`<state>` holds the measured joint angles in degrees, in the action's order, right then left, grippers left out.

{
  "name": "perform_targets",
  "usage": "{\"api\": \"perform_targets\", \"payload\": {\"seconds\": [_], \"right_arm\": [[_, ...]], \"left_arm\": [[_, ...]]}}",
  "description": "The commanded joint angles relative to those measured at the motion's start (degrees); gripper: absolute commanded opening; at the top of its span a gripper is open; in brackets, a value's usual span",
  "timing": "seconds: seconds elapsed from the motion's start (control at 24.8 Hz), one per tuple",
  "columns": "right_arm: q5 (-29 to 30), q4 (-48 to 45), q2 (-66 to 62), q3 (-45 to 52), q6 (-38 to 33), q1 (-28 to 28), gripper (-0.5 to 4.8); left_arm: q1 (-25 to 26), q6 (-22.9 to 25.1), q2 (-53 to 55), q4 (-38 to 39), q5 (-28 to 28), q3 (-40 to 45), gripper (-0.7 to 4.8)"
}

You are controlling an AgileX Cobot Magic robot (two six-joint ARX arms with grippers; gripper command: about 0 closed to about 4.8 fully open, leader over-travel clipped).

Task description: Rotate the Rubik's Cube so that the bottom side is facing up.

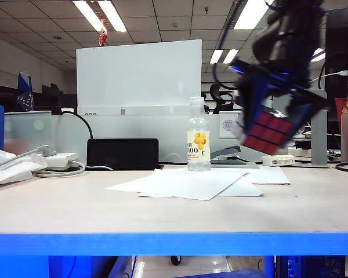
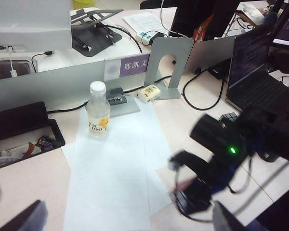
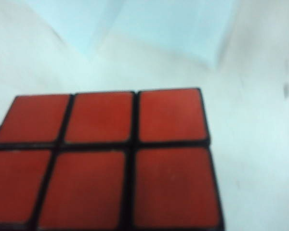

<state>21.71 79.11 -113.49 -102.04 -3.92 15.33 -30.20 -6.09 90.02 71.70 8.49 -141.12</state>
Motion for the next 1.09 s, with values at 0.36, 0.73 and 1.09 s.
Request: {"api": "perform_targets", "payload": {"seconds": [0.36,0.73,1.09], "right_arm": [[0.79,0.02,-9.40,-11.47,-3.58,3.98,2.85],[-6.16,0.04,-12.04,-11.37,-3.39,3.85,2.88],[-6.56,0.04,-15.17,-11.39,-3.61,4.44,2.88]], "left_arm": [[-0.02,-0.15,-4.79,1.51,0.48,-0.17,4.65],[-0.02,-0.22,-8.22,3.15,0.77,-0.17,4.65],[-0.02,-0.13,-10.60,4.55,0.50,-0.13,4.65]]}}
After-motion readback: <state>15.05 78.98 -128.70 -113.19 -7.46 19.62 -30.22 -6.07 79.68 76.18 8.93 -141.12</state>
